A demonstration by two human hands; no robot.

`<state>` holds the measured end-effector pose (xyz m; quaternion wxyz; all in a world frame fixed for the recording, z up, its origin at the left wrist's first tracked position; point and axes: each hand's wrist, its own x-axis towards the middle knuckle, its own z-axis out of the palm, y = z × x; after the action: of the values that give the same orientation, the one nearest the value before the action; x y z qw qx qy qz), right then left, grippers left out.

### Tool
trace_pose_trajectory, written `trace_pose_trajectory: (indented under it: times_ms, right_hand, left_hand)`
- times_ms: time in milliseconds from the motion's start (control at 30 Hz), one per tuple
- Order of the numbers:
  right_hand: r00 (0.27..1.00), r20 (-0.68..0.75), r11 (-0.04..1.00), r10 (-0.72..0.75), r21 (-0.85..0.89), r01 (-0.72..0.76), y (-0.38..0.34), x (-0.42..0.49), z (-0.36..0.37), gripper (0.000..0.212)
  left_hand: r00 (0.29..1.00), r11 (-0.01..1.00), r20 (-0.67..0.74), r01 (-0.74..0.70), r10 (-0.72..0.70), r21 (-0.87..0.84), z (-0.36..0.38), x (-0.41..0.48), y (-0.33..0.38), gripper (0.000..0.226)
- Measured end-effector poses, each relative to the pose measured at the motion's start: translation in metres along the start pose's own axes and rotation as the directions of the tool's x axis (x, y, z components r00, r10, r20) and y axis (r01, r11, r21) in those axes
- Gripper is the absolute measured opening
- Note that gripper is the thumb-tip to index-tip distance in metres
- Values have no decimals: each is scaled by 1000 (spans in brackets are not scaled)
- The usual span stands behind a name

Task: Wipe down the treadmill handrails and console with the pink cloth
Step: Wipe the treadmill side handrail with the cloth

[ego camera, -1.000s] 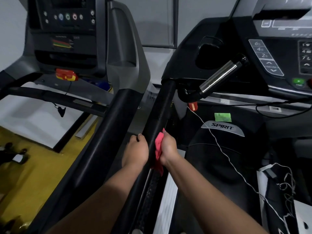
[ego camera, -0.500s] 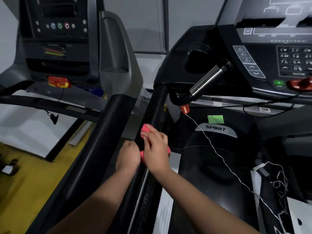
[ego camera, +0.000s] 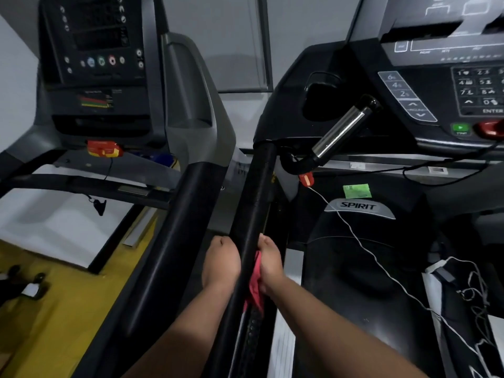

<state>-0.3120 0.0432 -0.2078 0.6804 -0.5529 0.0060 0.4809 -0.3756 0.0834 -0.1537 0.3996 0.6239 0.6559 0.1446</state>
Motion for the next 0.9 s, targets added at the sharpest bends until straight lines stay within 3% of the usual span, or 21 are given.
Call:
trace_pose_trajectory:
  times_ms: [100, 300, 400, 533, 667, 767, 833, 900]
  right_hand:
    - [975, 52, 963, 217, 152, -223, -25, 4, 5, 38]
    - [964, 15, 960, 267, 88, -267, -29, 2, 10, 45]
    - [944, 8, 934, 329, 146, -327, -28, -9, 8, 41]
    - [976, 65, 952, 208, 215, -217, -46, -24, 5, 38]
    - [999, -23, 999, 34, -21, -34, -51, -30, 15, 17]
    - [996, -21, 984, -88, -157, 84, -59, -37, 20, 18]
    - [989, 1, 961, -150, -233, 146, -63, -45, 26, 12]
    - [990, 61, 963, -124, -232, 135, -64, -52, 33, 28]
  left_hand:
    - [1000, 1000, -23, 9, -10, -13, 0, -1, -1, 33]
    - [999, 1000, -23, 26, -26, 6, -2, -3, 4, 35]
    - [999, 999, -19, 43, -42, 10, -3, -1, 3, 35]
    - [998, 999, -53, 24, -26, -32, 0, 0, 1, 36]
    - [987, 988, -134, -108, 93, -110, -1, -6, 1, 22]
    - [954, 914, -224, -264, 200, -307, -4, -18, 1, 18]
    - [943, 832, -272, -303, 192, -464, -10, -29, 2, 21]
    - [905, 764, -362, -393, 223, -512, -17, -37, 0, 17]
